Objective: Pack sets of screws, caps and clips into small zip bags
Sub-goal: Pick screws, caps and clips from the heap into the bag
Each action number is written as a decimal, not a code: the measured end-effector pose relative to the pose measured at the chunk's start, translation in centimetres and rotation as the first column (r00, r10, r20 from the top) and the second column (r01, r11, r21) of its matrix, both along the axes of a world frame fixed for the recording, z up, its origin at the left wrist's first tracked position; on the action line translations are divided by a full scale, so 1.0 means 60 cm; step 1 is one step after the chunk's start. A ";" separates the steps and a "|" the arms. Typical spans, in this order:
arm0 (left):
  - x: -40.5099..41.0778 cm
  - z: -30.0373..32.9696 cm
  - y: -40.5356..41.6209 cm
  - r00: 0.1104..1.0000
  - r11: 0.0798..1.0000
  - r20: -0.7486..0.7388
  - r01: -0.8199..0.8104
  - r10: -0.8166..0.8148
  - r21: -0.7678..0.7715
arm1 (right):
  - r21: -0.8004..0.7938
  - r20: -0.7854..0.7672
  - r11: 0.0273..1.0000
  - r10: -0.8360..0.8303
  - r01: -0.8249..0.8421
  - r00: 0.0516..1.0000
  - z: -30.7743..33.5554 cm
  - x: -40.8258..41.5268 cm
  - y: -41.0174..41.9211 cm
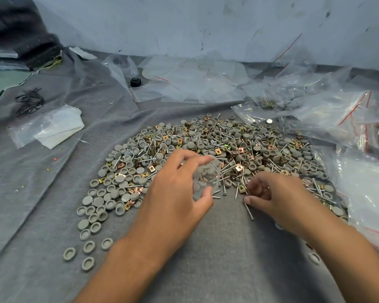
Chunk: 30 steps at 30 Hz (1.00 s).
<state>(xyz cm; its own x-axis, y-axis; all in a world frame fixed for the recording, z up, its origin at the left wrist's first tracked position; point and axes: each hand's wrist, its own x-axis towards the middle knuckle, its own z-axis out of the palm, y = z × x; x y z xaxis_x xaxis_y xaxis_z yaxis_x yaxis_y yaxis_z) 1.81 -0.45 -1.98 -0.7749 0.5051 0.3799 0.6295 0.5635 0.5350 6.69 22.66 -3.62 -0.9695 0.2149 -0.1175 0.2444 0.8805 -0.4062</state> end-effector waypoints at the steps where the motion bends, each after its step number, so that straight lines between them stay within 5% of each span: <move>1: 0.000 0.000 0.000 1.000 1.000 0.000 0.000 0.000 -0.001 | -0.011 0.000 1.000 0.004 -0.004 1.000 -0.003 0.001 -0.001; 15: 0.000 0.000 -0.001 1.000 1.000 0.000 -0.004 0.004 0.007 | -0.022 -0.051 0.998 0.049 -0.051 0.997 -0.002 0.001 -0.017; 30: -0.002 -0.002 -0.003 1.000 1.000 -0.012 -0.011 0.011 0.003 | 0.162 -0.049 0.983 0.097 -0.088 0.994 -0.004 0.014 -0.046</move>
